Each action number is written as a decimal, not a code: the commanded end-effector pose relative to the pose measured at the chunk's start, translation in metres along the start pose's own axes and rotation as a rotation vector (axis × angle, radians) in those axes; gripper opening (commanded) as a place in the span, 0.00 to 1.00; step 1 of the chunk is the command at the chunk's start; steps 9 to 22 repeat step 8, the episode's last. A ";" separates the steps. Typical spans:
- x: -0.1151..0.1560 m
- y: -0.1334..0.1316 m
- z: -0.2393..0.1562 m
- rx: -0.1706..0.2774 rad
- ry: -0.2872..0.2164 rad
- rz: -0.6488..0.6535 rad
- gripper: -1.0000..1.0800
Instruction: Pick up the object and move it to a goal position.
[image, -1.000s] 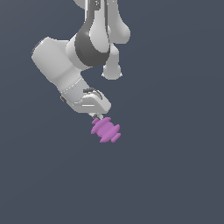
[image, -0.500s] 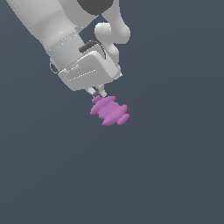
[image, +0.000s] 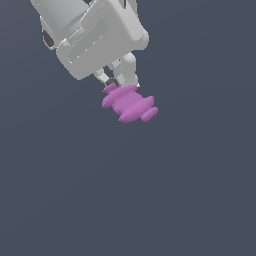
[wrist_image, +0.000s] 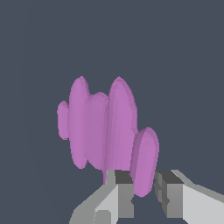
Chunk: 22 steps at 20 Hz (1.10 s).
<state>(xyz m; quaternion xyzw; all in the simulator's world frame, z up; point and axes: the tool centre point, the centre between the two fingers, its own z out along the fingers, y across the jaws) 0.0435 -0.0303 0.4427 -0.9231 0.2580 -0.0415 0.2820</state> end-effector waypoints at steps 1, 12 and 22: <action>0.000 -0.007 -0.008 0.000 -0.001 0.001 0.00; 0.000 -0.014 -0.015 0.002 -0.002 0.000 0.00; 0.000 -0.014 -0.015 0.002 -0.002 0.000 0.00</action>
